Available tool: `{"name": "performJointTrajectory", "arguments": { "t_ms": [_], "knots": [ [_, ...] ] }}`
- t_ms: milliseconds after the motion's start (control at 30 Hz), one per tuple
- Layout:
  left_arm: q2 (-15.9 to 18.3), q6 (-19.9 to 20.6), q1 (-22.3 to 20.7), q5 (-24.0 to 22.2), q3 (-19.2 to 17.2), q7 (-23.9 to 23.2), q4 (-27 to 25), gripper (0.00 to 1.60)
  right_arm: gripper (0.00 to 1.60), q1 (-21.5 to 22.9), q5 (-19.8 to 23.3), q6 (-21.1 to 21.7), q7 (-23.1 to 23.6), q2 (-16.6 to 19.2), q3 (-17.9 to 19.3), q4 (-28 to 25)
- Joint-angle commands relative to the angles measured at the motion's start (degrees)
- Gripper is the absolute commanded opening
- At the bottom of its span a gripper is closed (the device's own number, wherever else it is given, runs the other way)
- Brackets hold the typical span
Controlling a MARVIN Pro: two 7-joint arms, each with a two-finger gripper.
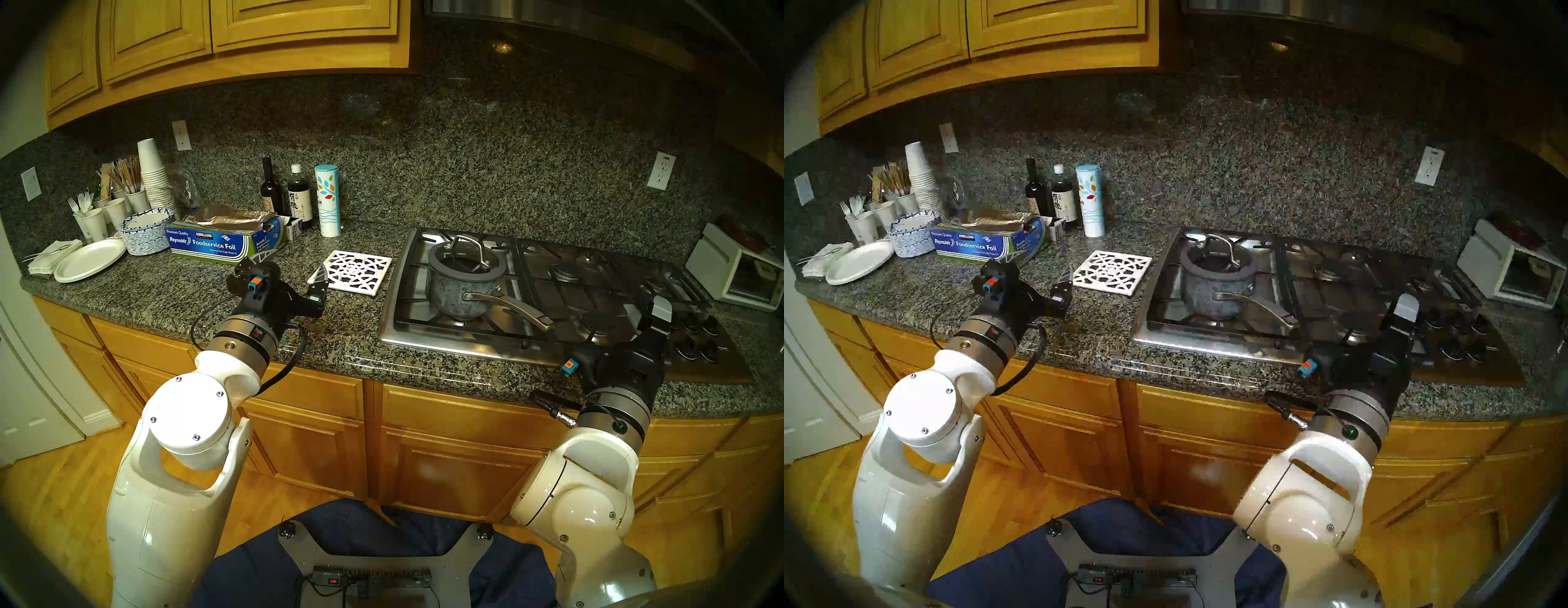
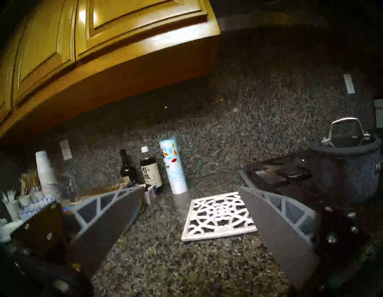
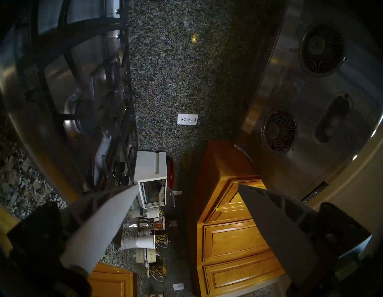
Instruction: Pick up the pot, put it on the stove, take off the pot lid
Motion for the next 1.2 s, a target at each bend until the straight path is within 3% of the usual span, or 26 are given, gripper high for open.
{"name": "performJointTrajectory", "arguments": {
  "t_ms": [0,1167],
  "knots": [
    [3.3,-4.2,-4.8,3.6,-0.1,-0.7,-0.6,1.6,1.6,0.2,-0.8,0.0,-1.3,0.2,0.1,-1.8],
    [17.3,-19.7,-15.1,20.9,0.3,-10.6,8.2,1.6,1.6,-0.4,-0.7,0.0,-1.4,0.4,0.1,-1.8]
  ]
}}
